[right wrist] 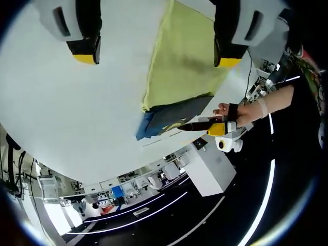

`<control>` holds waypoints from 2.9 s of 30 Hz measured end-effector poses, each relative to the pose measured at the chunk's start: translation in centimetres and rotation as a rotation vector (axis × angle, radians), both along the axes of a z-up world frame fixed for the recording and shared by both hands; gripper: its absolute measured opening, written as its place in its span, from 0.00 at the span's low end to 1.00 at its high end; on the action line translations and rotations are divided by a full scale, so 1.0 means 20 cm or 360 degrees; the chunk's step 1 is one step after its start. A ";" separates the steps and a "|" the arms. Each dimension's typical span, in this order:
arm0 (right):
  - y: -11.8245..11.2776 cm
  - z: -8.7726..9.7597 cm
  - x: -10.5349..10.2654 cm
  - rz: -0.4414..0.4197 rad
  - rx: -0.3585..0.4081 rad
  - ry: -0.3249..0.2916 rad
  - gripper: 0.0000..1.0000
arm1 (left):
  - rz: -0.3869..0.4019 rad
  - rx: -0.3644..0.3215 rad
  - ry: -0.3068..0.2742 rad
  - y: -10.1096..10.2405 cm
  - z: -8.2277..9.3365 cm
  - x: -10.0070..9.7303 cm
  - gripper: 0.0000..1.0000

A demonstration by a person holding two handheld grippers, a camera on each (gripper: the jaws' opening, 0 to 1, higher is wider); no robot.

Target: Fold the garment on the visible template until the final outline fits inside the template.

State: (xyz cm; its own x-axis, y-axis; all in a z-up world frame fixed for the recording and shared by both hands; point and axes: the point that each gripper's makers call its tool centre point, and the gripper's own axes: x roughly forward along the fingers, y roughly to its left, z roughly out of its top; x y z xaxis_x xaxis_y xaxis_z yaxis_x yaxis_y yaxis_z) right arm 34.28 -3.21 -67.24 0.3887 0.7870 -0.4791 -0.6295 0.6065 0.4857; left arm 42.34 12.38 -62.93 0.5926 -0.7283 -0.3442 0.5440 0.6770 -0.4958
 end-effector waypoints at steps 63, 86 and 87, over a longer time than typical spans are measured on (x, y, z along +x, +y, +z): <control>0.04 -0.08 -0.28 0.0305 -0.0072 0.0209 0.47 | 0.0203 0.0290 0.0557 0.83 -0.34 -1.47 0.46; -0.05 -0.19 -0.43 0.0366 -0.0149 0.0346 0.30 | 0.0244 0.0240 0.0764 0.80 -0.43 -1.61 0.27; -0.06 -0.19 -0.43 0.0363 -0.0154 0.0355 0.29 | 0.0245 0.0234 0.0770 0.80 -0.43 -1.61 0.26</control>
State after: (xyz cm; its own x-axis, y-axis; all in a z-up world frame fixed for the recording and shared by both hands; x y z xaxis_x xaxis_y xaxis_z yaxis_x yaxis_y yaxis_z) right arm 25.70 -4.35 -71.14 0.0849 0.7883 -0.6094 -0.6390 0.5124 0.5737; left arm 10.08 28.29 -71.53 0.4371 -0.5686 -0.6969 0.1654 0.8124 -0.5591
